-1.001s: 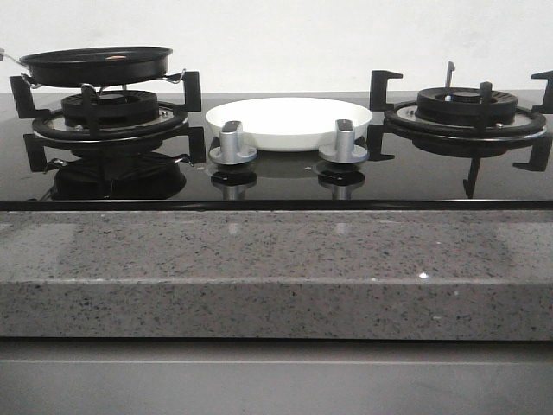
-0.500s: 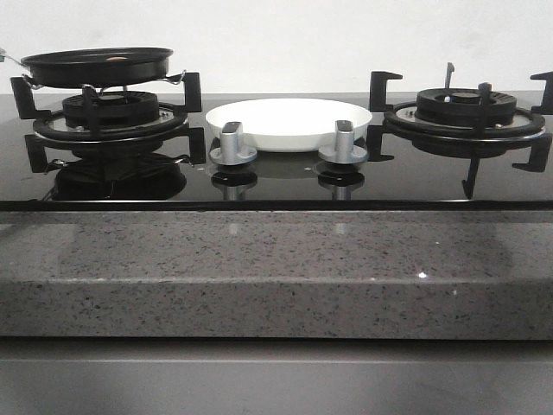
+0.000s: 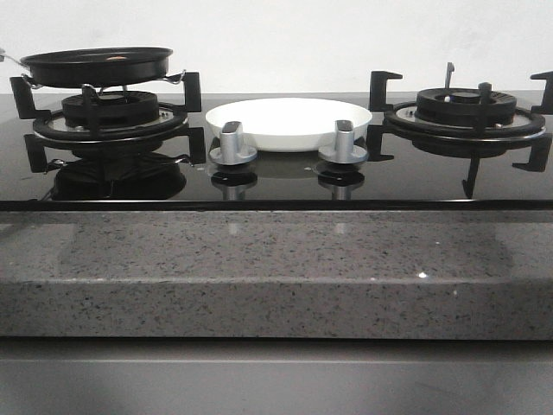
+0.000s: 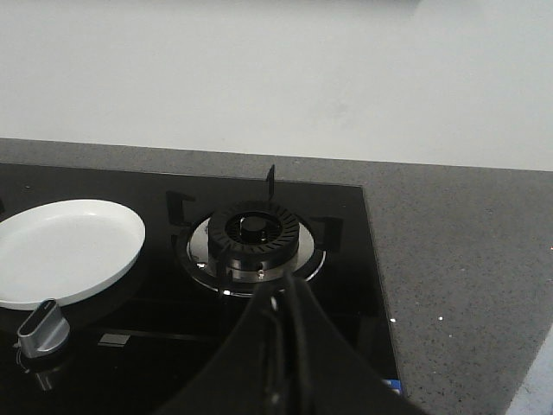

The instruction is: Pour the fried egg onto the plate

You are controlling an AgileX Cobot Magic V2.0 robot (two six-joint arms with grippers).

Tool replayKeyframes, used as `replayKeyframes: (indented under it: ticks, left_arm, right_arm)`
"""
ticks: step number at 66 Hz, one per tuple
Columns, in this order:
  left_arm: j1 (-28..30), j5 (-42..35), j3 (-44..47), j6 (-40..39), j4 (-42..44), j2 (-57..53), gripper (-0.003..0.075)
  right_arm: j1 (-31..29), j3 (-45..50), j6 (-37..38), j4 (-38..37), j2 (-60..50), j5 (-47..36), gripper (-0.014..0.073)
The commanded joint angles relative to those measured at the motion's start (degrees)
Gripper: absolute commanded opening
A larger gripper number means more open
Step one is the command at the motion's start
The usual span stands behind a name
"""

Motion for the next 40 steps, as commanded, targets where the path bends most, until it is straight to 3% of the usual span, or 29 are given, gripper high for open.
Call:
replayKeyframes:
  ticks: [1, 14, 18, 30, 34, 40]
  left_arm:
    - [0.07, -4.42, -1.69, -0.07, -0.33, 0.79, -0.0020]
    - [0.07, -4.73, -1.69, -0.07, 0.29, 0.79, -0.0009]
    - [0.07, -4.73, -1.69, -0.07, 1.24, 0.79, 0.0043]
    - [0.07, -4.83, -1.69, -0.07, 4.11, 0.79, 0.0382]
    - [0.07, -4.72, -1.69, -0.07, 4.11, 0.79, 0.0449]
    - [0.07, -4.59, -1.69, -0.07, 3.71, 0.79, 0.0461]
  right_arm:
    - [-0.40, -1.44, -0.39, -0.67, 0.92, -4.29, -0.0066]
    - [-0.40, -1.44, -0.35, -0.67, 0.92, -4.19, -0.0056]
    - [-0.40, -1.44, -0.35, -0.67, 0.92, -4.42, 0.0024]
    - [-0.40, -1.44, -0.35, -0.82, 0.92, -4.37, 0.0433]
    - [-0.40, -1.44, -0.35, -0.82, 0.92, -4.37, 0.0496]
    - [-0.40, -1.44, -0.35, -0.82, 0.92, -4.37, 0.0500]
